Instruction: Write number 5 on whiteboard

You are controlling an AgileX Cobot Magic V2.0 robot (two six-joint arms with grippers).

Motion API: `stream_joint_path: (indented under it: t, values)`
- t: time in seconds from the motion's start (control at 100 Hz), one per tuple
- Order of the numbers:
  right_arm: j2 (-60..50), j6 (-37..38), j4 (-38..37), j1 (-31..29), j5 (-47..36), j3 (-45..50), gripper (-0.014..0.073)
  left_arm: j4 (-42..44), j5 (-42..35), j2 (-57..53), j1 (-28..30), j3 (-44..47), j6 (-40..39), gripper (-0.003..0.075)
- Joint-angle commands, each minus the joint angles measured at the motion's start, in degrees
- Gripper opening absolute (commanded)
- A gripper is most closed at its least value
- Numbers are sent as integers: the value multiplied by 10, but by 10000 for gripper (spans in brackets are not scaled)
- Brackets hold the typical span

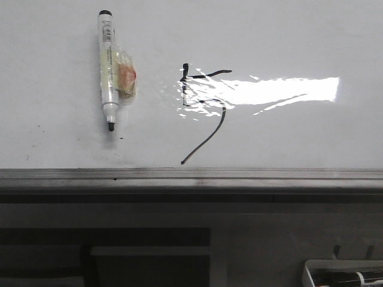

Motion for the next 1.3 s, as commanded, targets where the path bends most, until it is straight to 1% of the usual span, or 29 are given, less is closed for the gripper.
stream_joint_path:
  t: [0.0,0.19,0.24,0.29,0.32,0.36,0.37,0.38,0.39,0.42,0.43,0.44,0.45,0.48,0.49,0.51,0.54,0.58,0.63,0.66,0.71,0.8,0.91,1.01,1.29]
  values:
    - [6,1,6,-4,-43,-14,-61,-7,-38,-10,2,10,-7,-20]
    - [6,1,6,-5,-47,-8,-61,-7,-38,-10,2,10,-7,-20]
    - [6,1,-1,-7,-76,7,-61,-7,-38,-10,2,10,-7,-20]
    - [6,5,-5,-12,-134,27,-61,-7,-38,-10,2,10,-7,-20]
    - [6,26,-22,-17,-161,40,-61,-7,-38,-10,2,10,-7,-20]
    - [6,105,-72,-27,-197,60,-61,-7,-38,-10,2,10,-7,-20]
    - [6,143,-100,-29,-202,64,-61,-7,-38,-10,2,10,-7,-20]
    - [6,163,-115,-31,-207,71,-61,-7,-38,-10,2,10,-7,-20]
    - [6,184,-146,-36,-217,75,-61,-7,-38,-10,2,10,-7,-20]
    - [6,292,-208,-46,-233,90,-61,-7,-38,-10,2,10,-7,-20]
    - [6,313,-222,-52,-238,98,-61,-7,-38,-10,2,10,-7,-20]
    - [6,356,-260,-58,-242,105,-61,-7,-38,-10,2,10,-7,-20]
    - [6,376,-260,-58,-242,108,-61,-7,-38,-10,2,10,-7,-20]
    - [6,451,-312,-75,-243,122,-61,-7,-38,-10,2,10,-7,-20]
    - [6,486,-320,-78,-243,125,-61,-7,-38,-10,2,10,-7,-20]
    - [6,531,-347,-92,-243,138,-61,-7,-38,-10,2,10,-7,-20]
    - [6,577,-358,-103,-243,147,-61,-7,-38,-10,2,10,-7,-20]
    - [6,612,-363,-125,-243,165,-61,-7,-38,-10,2,10,-7,-20]
    - [6,616,-363,-148,-243,185,-61,-7,-38,-10,2,10,-7,-20]
    - [6,616,-371,-161,-202,184,-61,-7,-38,-10,2,10,-7,-20]
    - [5,616,-388,-173,-170,182,-61,-7,-38,-10,2,10,-7,-20]
    - [-2,616,-405,-179,-125,184,-61,-7,-38,-10,2,10,-7,-20]
    - [-32,615,-405,-179,-41,184,-61,-7,-38,-10,2,10,-7,-20]
    - [-75,615,-409,-179,-22,184,-61,-7,-38,-10,2,10,-7,-20]
    - [-71,615,-410,-179,-24,184,-61,-7,-38,-10,2,10,-7,-20]
